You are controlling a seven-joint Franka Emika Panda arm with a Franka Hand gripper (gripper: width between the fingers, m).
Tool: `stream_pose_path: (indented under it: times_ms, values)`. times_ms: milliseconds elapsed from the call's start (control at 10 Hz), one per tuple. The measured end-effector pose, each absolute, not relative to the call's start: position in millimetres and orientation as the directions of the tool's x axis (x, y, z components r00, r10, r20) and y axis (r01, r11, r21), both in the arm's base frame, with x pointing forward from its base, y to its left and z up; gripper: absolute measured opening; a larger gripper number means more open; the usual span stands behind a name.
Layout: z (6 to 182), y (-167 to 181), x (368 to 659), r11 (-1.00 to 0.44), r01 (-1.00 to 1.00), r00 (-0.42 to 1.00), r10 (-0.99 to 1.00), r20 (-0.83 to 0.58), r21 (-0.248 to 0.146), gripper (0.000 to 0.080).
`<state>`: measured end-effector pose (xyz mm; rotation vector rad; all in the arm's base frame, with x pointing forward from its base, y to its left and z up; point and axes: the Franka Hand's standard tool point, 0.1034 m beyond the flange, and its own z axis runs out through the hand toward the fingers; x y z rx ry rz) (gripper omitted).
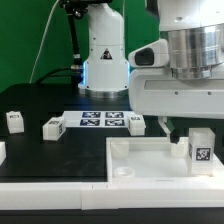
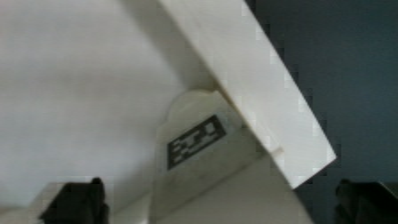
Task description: Assemble one leg
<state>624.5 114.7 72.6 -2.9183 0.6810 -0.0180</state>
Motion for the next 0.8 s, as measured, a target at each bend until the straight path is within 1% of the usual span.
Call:
stream_pose_path:
  times_ms: [100,200,400,600,700,800]
  values:
    - [72.2,114.3,624.4,-0.917,-0.373,0.927,-0.375,-0.011,-0.143,0.0649]
    - [72.1,113.8,624.3,-0.959,-0.252,0.967,-0.255,0.009,-0.133,0.0649]
    - [72.3,113.7,623.6,-0.988,-0.097,0.994,-0.101,0.03,-0.124,0.0649]
    - [71.8,113.5,623.4,-0.988,-0.093,0.995,-0.098,0.03,-0.123,0.0649]
    - [71.8,113.5,623.4,-0.988,-0.093,0.995,-0.098,0.03,-0.123,0.0627]
    - [71.7,113.5,623.4,-0.988,-0.093,0.995,-0.098,0.03,-0.123,0.0627]
